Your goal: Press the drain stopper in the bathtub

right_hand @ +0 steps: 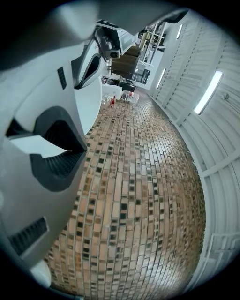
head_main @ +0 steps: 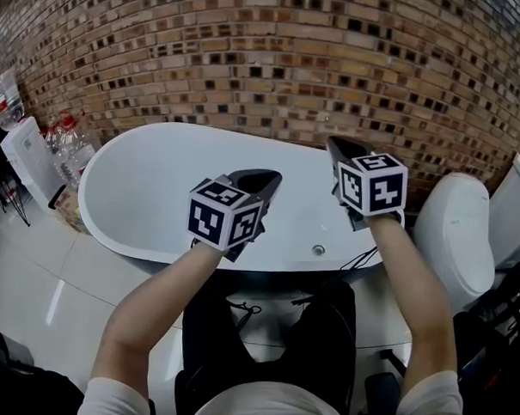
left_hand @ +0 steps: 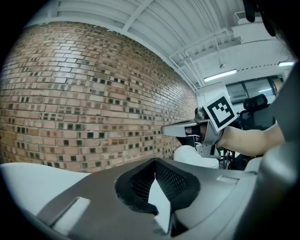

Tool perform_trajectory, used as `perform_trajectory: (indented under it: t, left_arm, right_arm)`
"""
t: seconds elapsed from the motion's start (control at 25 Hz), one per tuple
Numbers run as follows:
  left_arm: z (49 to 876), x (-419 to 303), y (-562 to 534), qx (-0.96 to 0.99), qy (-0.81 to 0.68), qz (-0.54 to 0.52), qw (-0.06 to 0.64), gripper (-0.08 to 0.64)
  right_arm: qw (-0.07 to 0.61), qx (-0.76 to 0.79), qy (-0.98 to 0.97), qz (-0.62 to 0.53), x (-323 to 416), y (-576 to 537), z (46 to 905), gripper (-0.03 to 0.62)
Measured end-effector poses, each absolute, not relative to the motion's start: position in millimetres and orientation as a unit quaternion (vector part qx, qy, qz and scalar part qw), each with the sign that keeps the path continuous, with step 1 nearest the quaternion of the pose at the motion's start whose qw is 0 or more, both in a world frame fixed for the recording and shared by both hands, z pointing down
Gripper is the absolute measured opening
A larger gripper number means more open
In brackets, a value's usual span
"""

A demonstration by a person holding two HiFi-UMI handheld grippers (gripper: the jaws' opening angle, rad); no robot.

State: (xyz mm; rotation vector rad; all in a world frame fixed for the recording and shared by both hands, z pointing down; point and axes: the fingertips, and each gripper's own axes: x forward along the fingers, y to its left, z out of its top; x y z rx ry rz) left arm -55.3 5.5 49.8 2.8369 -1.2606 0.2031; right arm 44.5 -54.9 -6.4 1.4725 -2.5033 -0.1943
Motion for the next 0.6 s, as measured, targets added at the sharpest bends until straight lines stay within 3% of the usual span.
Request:
perform_trajectory:
  t: [0.6]
  left_arm:
    - [103,-38,-57,0.913,-0.394,0.089,0.063,0.008]
  right_arm:
    - [0.169,0.521,-0.836,-0.028,76,-130,56,0.015]
